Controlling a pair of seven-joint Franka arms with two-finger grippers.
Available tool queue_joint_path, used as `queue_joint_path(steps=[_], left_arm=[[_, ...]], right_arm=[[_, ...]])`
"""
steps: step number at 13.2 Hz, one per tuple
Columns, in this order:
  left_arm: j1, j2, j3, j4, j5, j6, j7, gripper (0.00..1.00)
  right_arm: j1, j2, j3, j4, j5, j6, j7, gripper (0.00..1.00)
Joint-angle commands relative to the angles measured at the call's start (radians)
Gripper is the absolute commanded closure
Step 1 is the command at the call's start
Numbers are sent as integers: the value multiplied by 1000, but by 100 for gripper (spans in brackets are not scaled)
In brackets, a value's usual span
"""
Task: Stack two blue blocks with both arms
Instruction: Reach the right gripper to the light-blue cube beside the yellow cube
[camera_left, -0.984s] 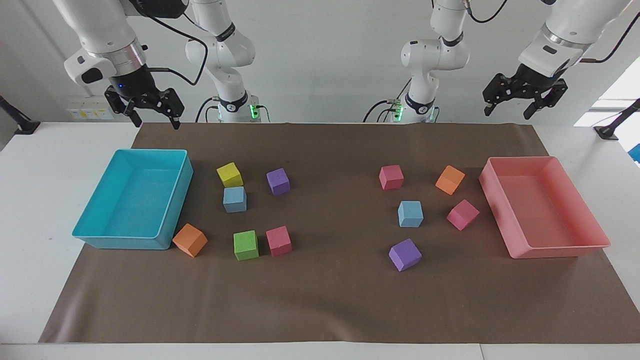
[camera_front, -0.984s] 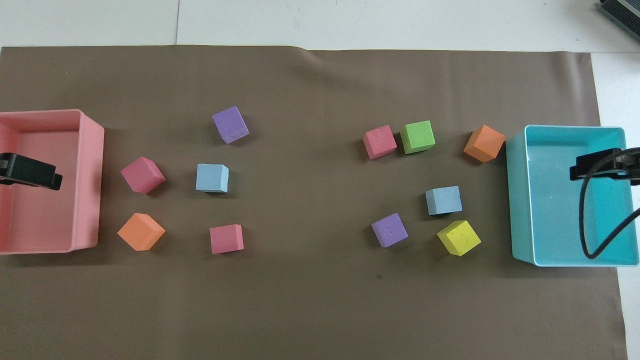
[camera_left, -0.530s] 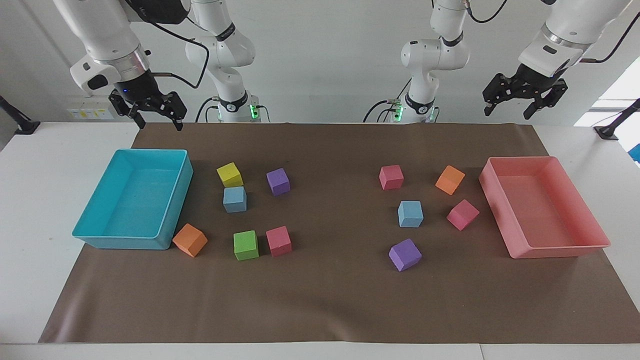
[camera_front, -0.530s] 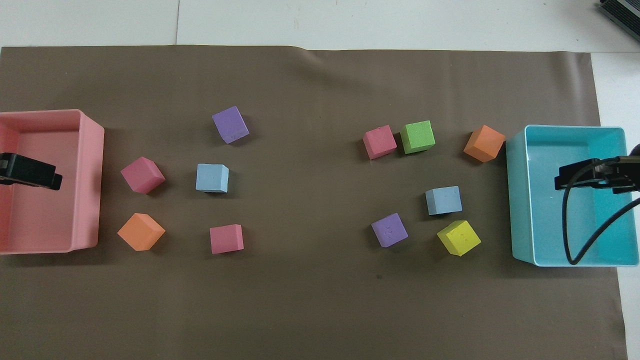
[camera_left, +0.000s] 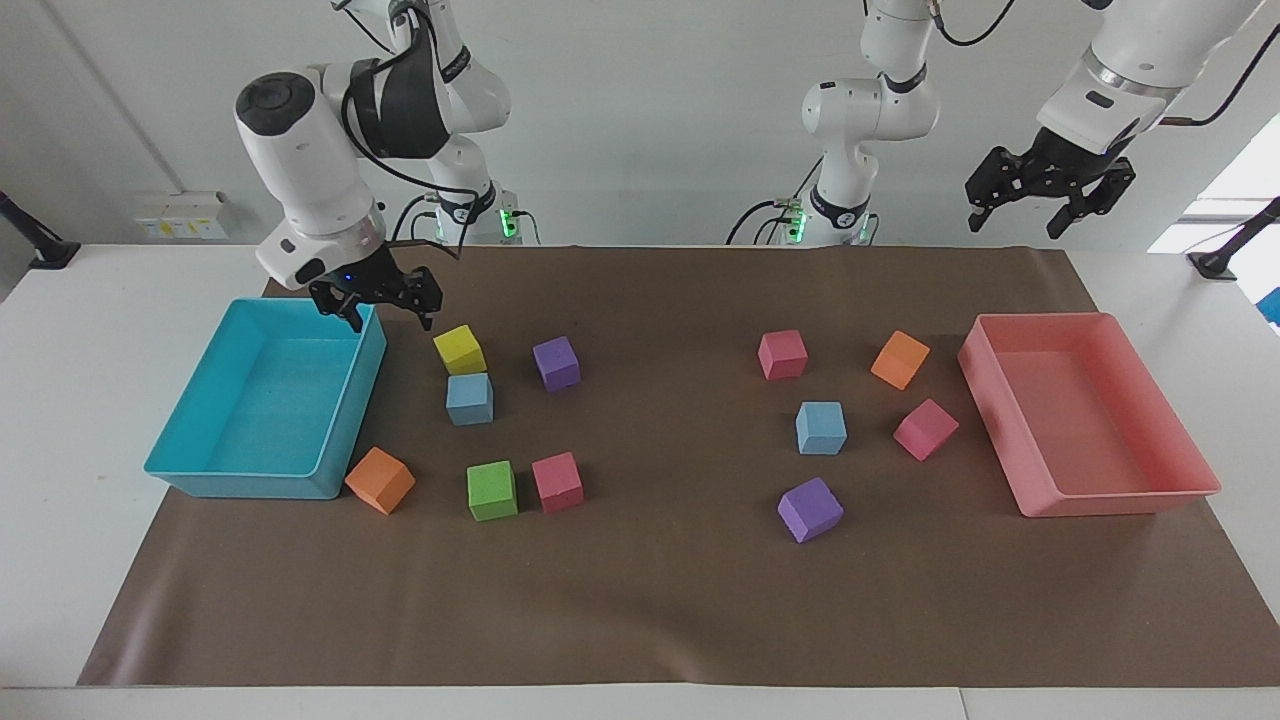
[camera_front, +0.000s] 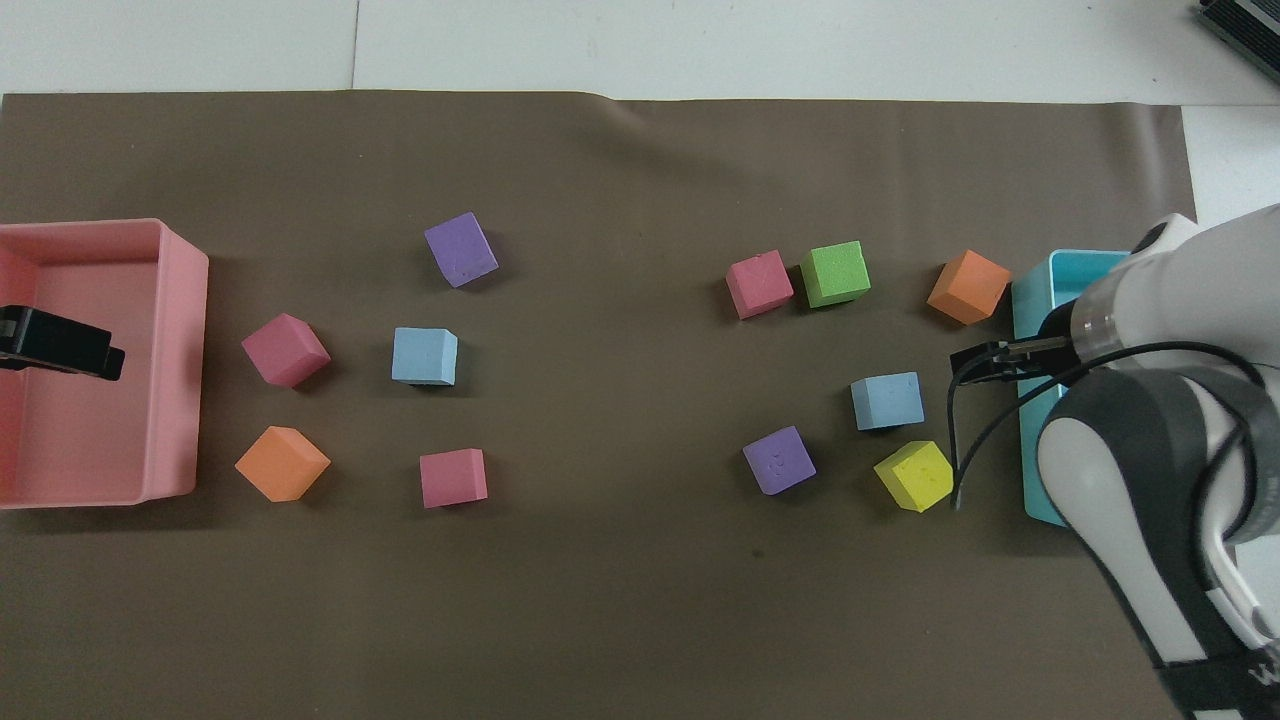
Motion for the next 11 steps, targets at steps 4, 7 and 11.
queue_joint_path(steps=[4,7,11], left_arm=[[11,-18,-7,-14,11,-8,-7,0],[11,-18,-7,-14,11,-8,-7,0],[11,-18,-7,-14,11,-8,-7,0]], right_arm=[[29,100,-1,-91,14,203,-178,0],[28,111,-1,-148,65,247,-72,0],[28,123,-1,-172,141,281,-70,0]])
